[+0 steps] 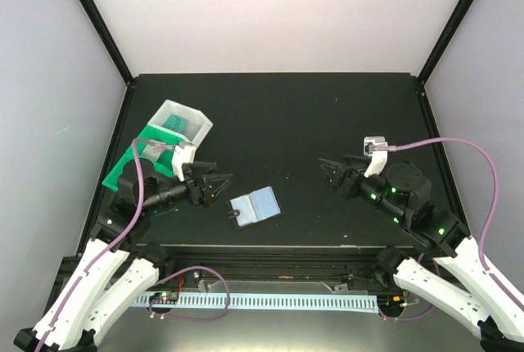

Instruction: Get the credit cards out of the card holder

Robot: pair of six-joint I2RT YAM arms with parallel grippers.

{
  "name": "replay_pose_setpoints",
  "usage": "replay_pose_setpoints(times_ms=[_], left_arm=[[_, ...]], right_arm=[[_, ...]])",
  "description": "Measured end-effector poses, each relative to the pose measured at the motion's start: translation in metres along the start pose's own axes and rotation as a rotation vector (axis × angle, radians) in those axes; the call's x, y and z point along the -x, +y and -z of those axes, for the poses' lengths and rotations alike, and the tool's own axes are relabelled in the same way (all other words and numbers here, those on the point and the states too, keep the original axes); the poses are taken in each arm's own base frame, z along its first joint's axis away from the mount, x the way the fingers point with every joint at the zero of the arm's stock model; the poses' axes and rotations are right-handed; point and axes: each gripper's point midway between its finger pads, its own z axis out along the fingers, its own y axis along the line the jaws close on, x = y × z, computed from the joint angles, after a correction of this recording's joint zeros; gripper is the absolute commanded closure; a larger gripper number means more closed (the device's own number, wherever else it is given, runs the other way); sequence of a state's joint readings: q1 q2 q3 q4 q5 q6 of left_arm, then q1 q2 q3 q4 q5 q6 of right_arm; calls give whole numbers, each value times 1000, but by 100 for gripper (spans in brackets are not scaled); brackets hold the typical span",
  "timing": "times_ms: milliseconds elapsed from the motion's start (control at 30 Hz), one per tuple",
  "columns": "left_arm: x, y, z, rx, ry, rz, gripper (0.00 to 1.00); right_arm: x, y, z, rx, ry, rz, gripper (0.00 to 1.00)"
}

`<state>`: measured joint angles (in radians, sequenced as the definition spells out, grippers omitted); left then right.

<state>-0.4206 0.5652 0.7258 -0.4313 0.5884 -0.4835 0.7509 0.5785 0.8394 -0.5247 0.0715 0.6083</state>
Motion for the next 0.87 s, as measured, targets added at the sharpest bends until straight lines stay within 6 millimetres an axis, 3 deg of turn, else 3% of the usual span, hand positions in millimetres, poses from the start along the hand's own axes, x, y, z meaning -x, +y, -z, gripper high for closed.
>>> replay_pose_setpoints(times_ms=[567, 867], left_arm=[[-3, 23, 4, 103, -61, -2, 1], [-1, 27, 9, 132, -94, -11, 1]], right_arm=[[-34, -18, -9, -32, 82, -3, 0], [-40, -19, -11, -32, 99, -14, 0]])
